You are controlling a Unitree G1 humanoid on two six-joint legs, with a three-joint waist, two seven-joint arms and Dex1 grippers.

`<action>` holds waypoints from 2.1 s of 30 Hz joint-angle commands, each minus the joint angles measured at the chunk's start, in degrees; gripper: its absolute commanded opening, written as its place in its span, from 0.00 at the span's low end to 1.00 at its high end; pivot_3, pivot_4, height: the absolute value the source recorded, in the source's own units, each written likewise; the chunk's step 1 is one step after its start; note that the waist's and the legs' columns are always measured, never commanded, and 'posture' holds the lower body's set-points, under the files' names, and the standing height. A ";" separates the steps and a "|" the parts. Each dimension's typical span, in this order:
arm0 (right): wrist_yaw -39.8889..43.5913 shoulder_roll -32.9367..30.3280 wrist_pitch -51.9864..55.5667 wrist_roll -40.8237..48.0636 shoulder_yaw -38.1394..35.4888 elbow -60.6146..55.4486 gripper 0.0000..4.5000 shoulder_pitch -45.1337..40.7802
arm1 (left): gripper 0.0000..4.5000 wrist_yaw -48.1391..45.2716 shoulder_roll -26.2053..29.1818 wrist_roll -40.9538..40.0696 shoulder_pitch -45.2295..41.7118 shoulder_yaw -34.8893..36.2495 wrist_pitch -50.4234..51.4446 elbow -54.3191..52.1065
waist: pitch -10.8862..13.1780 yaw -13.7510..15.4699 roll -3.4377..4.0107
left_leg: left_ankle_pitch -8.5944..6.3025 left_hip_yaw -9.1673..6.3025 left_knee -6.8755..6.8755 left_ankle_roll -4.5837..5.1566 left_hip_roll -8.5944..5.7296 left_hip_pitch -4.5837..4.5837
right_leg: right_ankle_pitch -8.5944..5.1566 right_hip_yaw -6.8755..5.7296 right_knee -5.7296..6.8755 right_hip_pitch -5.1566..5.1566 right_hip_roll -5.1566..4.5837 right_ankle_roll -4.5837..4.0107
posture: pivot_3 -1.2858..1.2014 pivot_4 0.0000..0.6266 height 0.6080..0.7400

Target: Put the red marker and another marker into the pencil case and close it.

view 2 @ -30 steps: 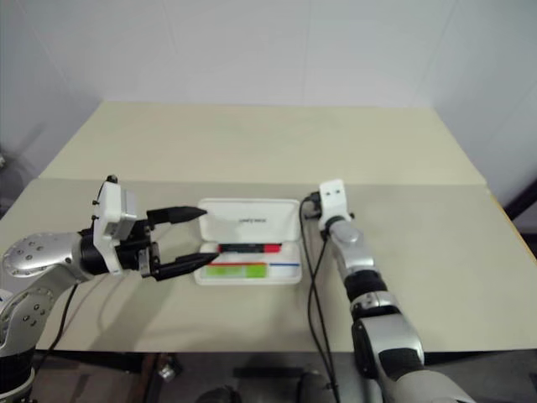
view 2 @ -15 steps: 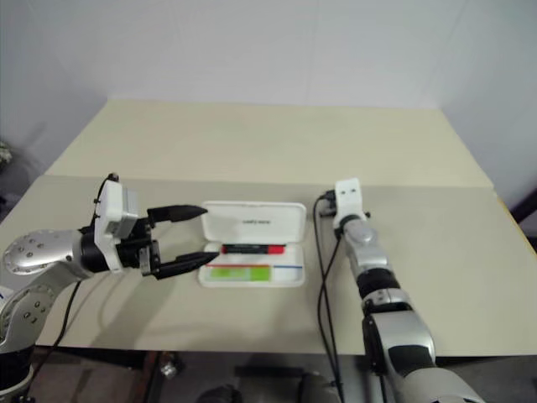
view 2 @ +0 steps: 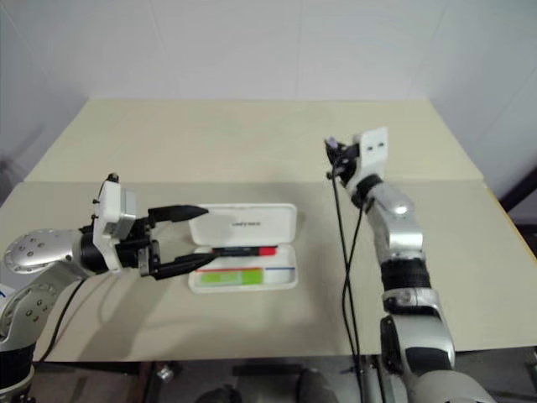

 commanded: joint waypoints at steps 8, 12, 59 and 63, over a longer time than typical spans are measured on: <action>30.19 -16.40 16.80 13.40 7.59 -27.13 0.08 5.11 | 1.00 -4.67 1.54 2.93 6.71 2.58 -7.51 2.32 | 0.01 1.34 0.02 | -0.11 0.02 0.02 0.16 0.01 -0.08 | 0.00 -0.03 -0.19 0.00 -0.03 0.00 | 0.52 0.24 1.00; 35.93 -18.99 13.33 10.21 11.13 -26.41 0.08 7.66 | 1.00 -5.79 1.10 4.26 8.07 3.05 -11.60 4.00 | 0.01 1.60 0.01 | -0.12 0.03 0.09 0.18 -0.01 -0.08 | 0.00 -0.03 -0.19 0.00 -0.05 -0.01 | 0.52 0.24 1.00; 41.90 -14.20 4.38 -5.78 23.21 -17.79 0.46 15.08 | 1.00 -10.31 0.97 5.08 15.39 6.44 -22.29 8.52 | 0.01 1.57 0.01 | -0.13 0.09 0.53 0.17 -0.02 -0.06 | -0.01 -0.05 0.22 0.02 -0.03 -0.02 | 0.52 0.24 1.00; 42.26 -14.49 4.14 -5.44 22.41 -17.48 0.77 14.48 | 1.00 -10.22 0.91 5.25 15.03 6.32 -22.17 8.74 | 0.01 1.54 0.01 | -0.13 0.09 0.64 0.17 -0.02 -0.06 | -0.01 -0.05 0.29 0.02 -0.03 -0.03 | 0.52 0.24 1.00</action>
